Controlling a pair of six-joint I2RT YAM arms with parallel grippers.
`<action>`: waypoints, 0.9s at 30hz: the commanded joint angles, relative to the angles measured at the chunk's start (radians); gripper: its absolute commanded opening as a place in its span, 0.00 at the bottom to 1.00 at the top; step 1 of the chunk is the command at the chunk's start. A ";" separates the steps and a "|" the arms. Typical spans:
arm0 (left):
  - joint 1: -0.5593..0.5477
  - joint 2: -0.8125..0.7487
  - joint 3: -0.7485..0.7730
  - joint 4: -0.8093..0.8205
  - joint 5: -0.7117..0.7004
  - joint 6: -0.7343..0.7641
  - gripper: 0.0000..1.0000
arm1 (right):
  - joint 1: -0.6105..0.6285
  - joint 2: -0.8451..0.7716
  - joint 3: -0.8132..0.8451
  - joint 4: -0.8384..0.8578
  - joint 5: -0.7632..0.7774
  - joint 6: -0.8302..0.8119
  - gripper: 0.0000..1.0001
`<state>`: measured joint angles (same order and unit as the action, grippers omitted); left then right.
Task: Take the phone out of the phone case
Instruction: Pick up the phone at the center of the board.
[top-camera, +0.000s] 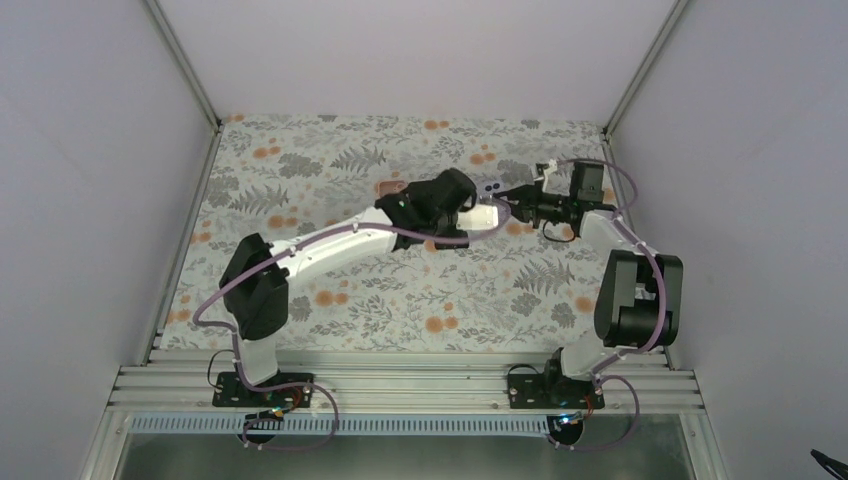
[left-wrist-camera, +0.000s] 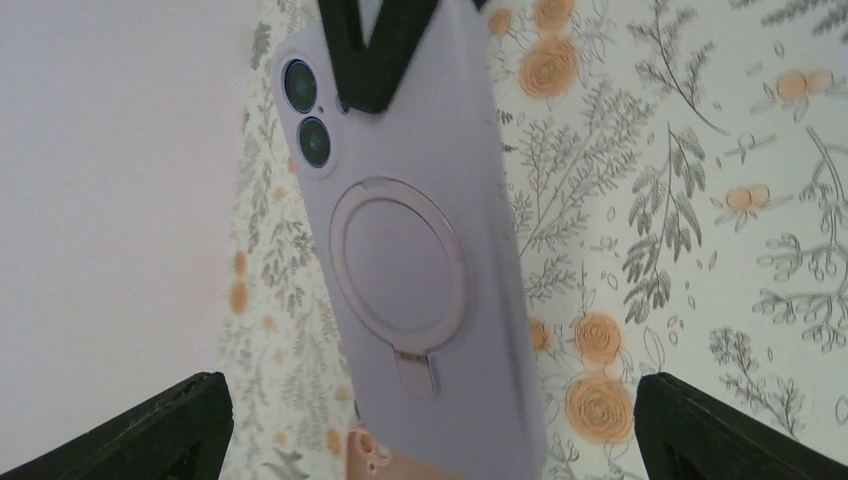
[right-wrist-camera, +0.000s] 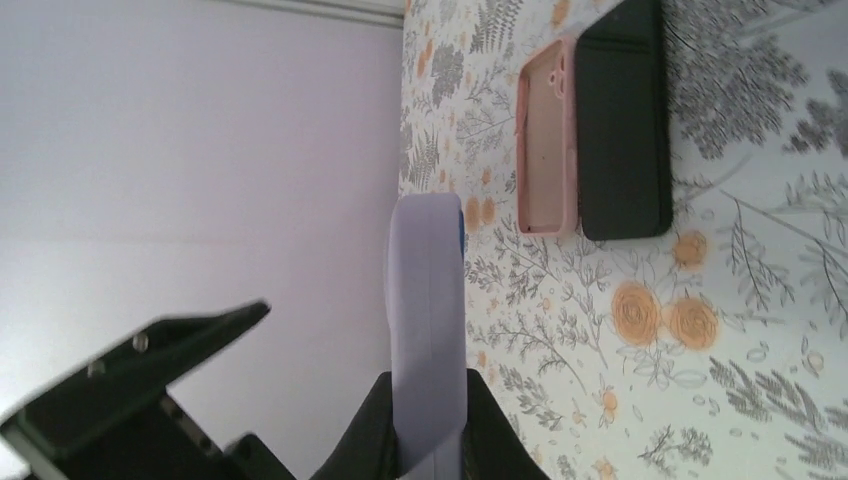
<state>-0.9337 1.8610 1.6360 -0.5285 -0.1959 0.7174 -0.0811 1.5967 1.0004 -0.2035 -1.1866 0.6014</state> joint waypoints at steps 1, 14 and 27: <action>-0.063 -0.049 -0.096 0.127 -0.216 0.147 1.00 | -0.028 -0.055 -0.068 0.139 -0.117 0.152 0.04; -0.163 -0.031 -0.299 0.464 -0.433 0.380 0.94 | -0.038 -0.092 -0.181 0.311 -0.165 0.353 0.04; -0.163 0.053 -0.354 0.783 -0.550 0.534 0.46 | -0.037 -0.099 -0.199 0.318 -0.171 0.357 0.04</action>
<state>-1.0981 1.8778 1.2919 0.0978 -0.6922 1.1835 -0.1143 1.5337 0.8165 0.0822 -1.2823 0.9390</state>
